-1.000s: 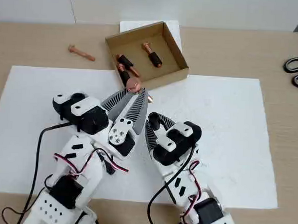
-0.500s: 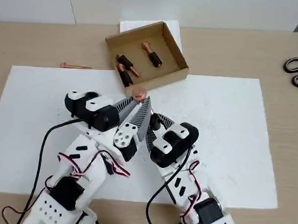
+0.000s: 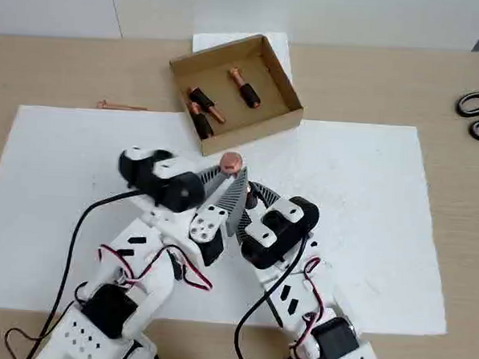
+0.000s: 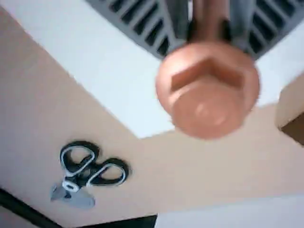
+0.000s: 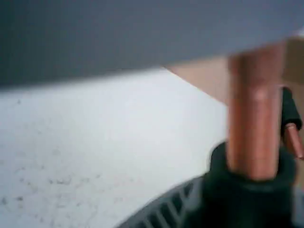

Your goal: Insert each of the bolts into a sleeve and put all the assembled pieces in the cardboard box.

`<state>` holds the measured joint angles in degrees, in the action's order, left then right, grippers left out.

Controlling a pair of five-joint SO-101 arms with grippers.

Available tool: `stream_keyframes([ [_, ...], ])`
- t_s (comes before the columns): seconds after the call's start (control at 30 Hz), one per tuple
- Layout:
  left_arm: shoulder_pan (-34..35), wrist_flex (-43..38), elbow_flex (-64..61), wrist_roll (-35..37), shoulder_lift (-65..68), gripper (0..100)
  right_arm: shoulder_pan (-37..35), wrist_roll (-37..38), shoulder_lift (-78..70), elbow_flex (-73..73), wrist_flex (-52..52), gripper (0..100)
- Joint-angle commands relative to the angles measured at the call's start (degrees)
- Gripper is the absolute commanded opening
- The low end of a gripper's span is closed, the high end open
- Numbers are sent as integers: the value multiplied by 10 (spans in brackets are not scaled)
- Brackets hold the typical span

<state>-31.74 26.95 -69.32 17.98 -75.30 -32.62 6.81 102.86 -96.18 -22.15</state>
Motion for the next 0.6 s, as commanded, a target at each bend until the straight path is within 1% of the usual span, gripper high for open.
stream_keyframes([
  [0.0,-10,1,0,2,-8,6,-12,6,5,-4,6,5],
  [0.1,-10,2,-17,2,-8,6,-31,8,5,-4,6,5],
  [0.2,-10,11,-29,0,-8,6,-40,42,6,-4,7,5],
  [0.27,-24,48,-33,0,-8,6,-40,57,6,-4,7,5],
  [0.37,-52,94,-31,-1,-9,13,-39,59,6,-4,7,5],
  [0.43,-53,101,-29,-9,-9,62,-39,59,6,-4,15,5],
  [0.53,-52,132,-29,-63,-9,195,-37,59,6,-4,19,5],
  [0.57,-52,140,-29,-69,-11,238,-37,59,6,-4,19,5],
])
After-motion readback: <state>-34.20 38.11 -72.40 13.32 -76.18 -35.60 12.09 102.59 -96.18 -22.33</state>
